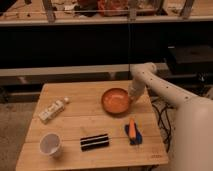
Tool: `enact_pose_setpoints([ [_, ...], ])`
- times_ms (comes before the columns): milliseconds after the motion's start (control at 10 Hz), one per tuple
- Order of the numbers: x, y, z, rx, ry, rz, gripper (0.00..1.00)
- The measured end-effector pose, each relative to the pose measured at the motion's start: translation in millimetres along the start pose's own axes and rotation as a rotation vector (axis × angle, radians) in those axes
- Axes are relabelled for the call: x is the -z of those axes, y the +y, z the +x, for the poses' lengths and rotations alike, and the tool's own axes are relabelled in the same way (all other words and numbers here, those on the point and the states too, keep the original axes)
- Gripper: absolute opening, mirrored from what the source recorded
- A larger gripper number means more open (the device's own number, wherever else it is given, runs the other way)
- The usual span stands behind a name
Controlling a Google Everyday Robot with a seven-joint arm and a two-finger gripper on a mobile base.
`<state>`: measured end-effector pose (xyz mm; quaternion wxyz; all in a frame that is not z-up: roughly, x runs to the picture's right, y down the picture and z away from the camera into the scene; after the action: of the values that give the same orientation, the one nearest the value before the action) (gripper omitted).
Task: Drag the ceramic bowl in a circle
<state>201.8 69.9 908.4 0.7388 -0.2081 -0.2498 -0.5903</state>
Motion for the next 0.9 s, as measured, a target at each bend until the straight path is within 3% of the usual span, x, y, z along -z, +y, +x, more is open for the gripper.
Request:
enact_pose_setpoints([
  [200, 9.3, 42.8, 5.0, -0.070, 0.009, 0.021, 0.00],
  [400, 30.3, 66.4, 17.7, -0.205, 0.025, 0.092, 0.00],
  [700, 47.2, 56.1, 40.5, -0.267, 0.038, 0.152, 0.00],
  [900, 57.8, 18.8, 66.9, -0.287, 0.046, 0.159, 0.00],
])
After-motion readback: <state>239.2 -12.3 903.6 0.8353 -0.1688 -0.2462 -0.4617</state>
